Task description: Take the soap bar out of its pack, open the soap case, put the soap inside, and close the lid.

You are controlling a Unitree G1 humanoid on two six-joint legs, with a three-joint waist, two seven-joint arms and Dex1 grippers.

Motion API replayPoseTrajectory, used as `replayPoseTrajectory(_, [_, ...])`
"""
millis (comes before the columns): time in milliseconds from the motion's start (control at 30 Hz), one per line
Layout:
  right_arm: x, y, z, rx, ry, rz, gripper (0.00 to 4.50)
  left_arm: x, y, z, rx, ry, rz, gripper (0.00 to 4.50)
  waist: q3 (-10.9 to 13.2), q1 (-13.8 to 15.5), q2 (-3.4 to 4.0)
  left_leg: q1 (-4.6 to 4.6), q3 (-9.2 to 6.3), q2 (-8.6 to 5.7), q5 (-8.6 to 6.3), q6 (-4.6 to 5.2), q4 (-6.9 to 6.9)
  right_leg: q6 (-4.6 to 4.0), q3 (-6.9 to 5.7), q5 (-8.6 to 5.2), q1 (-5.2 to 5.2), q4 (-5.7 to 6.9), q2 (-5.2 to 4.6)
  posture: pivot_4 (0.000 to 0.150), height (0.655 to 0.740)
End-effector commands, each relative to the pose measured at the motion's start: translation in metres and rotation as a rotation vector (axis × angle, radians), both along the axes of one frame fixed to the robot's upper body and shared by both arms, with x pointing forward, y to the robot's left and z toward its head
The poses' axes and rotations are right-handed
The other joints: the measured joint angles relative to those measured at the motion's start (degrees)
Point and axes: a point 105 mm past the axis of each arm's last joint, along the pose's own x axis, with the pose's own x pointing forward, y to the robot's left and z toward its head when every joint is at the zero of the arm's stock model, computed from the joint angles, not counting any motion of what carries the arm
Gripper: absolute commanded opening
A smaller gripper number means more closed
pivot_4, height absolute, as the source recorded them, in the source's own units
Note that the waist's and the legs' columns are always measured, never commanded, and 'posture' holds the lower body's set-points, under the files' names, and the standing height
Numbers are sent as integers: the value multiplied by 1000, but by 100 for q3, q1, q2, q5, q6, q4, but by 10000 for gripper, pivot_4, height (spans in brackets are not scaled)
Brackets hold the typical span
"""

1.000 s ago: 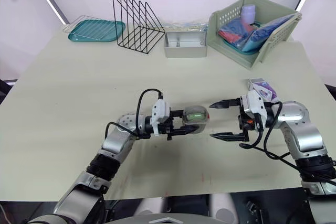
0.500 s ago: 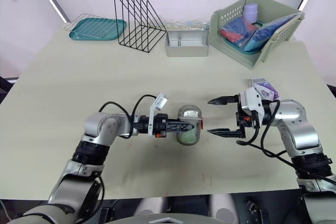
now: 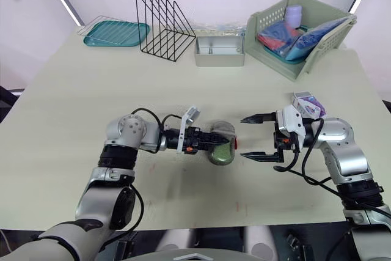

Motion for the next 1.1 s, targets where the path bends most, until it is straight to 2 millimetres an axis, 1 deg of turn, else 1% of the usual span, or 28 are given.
replayPoseTrajectory(33, [0, 1, 5, 9, -29, 3, 45000, 5, 20, -28, 168, 2, 67, 44582, 0, -14, 0, 0, -3, 1, 1, -1, 0, 16, -1, -10, -1, 2, 2, 1500, 7400])
replayPoseTrajectory(267, [1, 2, 4, 11, -24, -2, 45000, 0, 33, -26, 231, -148, 11, 44582, 0, -68, 0, 1, -2, 10, 4, -6, -8, -3, 3, 1, -8, 6, 9, 1500, 7400])
replayPoseTrajectory(367, [4, 1, 4, 12, -24, -12, 45000, 1, 44, -19, 257, -248, -4, 44582, 1, -161, 0, 0, -2, 14, 4, -7, -13, -5, 4, 1, -12, 7, 12, 1500, 7400])
replayPoseTrajectory(433, [6, -1, 4, 14, -24, -24, 45000, 6, 50, -11, 229, -315, 23, 44582, 1, -190, 1, 5, 0, 18, 4, -7, -24, -6, 10, 1, -14, 7, 15, 1500, 7400])
replayPoseTrajectory(533, [9, -3, 4, 26, -8, -47, 45000, 13, 63, -4, 265, -448, 44, 44582, 3, -185, 1, 3, 0, 21, 4, -6, -28, -8, 9, -1, -19, 7, 18, 1500, 7400])
replayPoseTrajectory(633, [11, -7, 4, 37, 11, -76, 45000, 12, 73, -4, 326, -600, 9, 44582, 3, -182, 0, 2, 0, 21, 4, -6, -30, -9, 14, 0, -21, 5, 16, 1500, 7400])
replayPoseTrajectory(800, [16, -13, -2, 29, 34, -124, 45000, 12, 81, 2, 370, -875, -43, 44582, 5, -129, 3, -1, -2, 20, 3, -5, -35, -11, 20, 0, -27, 0, 9, 1500, 7400])
replayPoseTrajectory(833, [18, -16, -4, 28, 38, -144, 45000, 14, 84, 3, 387, -964, -47, 44582, 5, -121, 3, -3, -2, 17, 3, -4, -34, -11, 19, 0, -27, -2, 6, 1500, 7400])
replayPoseTrajectory(967, [25, -25, -9, 45, 43, -234, 45000, 15, 91, 15, 359, -1194, -7, 44582, 9, -64, -1, -27, 0, 17, 2, -3, -34, -11, 21, 1, -50, -8, -1, 1500, 7400])
replayPoseTrajectory(1000, [26, -26, -10, 42, 39, -247, 45000, 16, 92, 17, 348, -1210, 16, 44582, 9, -41, -1, -40, -1, 17, 3, -3, -33, -12, 24, 2, -68, -3, -1, 1500, 7400])
replayPoseTrajectory(1033, [27, -29, -13, 37, 36, -264, 45000, 16, 95, 24, 327, -1244, 58, 44582, 9, -18, -1, -49, -2, 17, 3, -4, -33, -12, 24, 2, -77, -1, -2, 1500, 7400])
replayPoseTrajectory(1100, [26, -32, -17, 29, 33, -286, 45000, 14, 100, 31, 307, -1273, 108, 44582, 9, -9, -1, -103, -3, 20, 4, -5, -19, -13, 23, 4, -131, 15, 0, 1500, 7400])
